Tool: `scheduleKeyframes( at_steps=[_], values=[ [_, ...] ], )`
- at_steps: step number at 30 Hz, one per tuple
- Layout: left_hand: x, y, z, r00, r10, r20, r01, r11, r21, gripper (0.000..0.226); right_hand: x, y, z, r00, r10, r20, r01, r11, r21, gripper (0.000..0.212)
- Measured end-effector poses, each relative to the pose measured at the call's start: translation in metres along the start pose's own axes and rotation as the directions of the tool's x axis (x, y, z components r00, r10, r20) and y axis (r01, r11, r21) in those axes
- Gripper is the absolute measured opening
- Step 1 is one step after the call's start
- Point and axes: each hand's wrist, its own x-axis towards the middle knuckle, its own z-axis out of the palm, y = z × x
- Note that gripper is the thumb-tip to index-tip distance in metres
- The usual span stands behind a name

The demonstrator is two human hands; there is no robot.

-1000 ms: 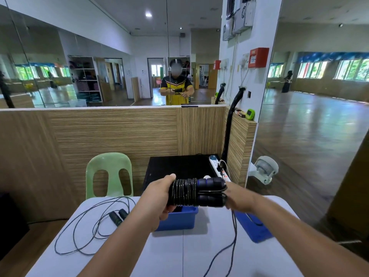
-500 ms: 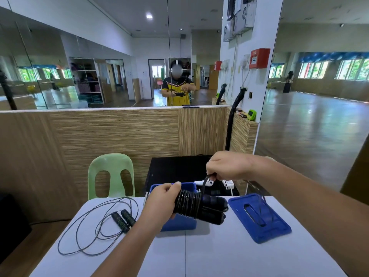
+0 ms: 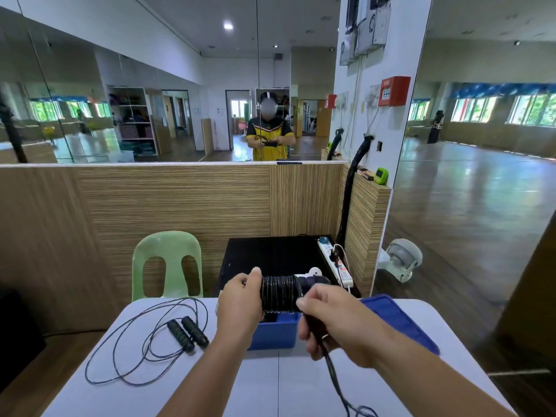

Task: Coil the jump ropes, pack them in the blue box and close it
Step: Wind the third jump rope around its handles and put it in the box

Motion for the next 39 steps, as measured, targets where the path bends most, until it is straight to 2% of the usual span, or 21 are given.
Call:
scheduleKeyframes(
  at_steps=[8,15,20,22,23,26,30,39],
  values=[
    [-0.003,-0.01,0.007,0.999,-0.047,-0.008,0.047,0.997,-0.056,0.048,-0.004,0.049,0.026,0.957,-0.039,-0.289,0.09,0.982,0.168,0.021],
    [-0.004,-0.011,0.014,0.988,-0.148,0.043,0.153,0.97,-0.189,0.043,-0.002,0.067,0.026,0.973,0.078,-0.219,0.004,0.936,0.351,0.025],
    [-0.005,-0.004,0.015,0.986,-0.157,0.06,0.166,0.966,-0.197,0.041,0.008,0.075,0.024,0.955,0.238,-0.178,-0.124,0.863,0.49,0.044],
    [-0.006,-0.002,0.017,0.984,-0.164,0.066,0.174,0.963,-0.207,0.041,0.011,0.078,0.026,0.952,0.253,-0.174,-0.115,0.819,0.563,0.052],
    [-0.006,-0.001,0.018,0.983,-0.171,0.065,0.181,0.961,-0.211,0.04,0.011,0.08,0.027,0.953,0.234,-0.193,-0.087,0.821,0.564,0.049],
    [-0.003,-0.002,0.019,0.98,-0.19,0.063,0.2,0.956,-0.217,0.039,0.007,0.085,0.03,0.949,0.103,-0.299,0.051,0.883,0.466,0.037],
    [-0.005,0.003,0.021,0.975,-0.21,0.077,0.223,0.945,-0.241,0.039,0.004,0.09,0.035,0.921,-0.078,-0.381,0.194,0.941,0.276,0.032],
    [-0.008,0.009,0.024,0.929,-0.325,0.177,0.365,0.886,-0.286,0.034,0.021,0.11,0.016,0.929,-0.218,-0.298,0.228,0.974,-0.003,0.025]
  ],
)
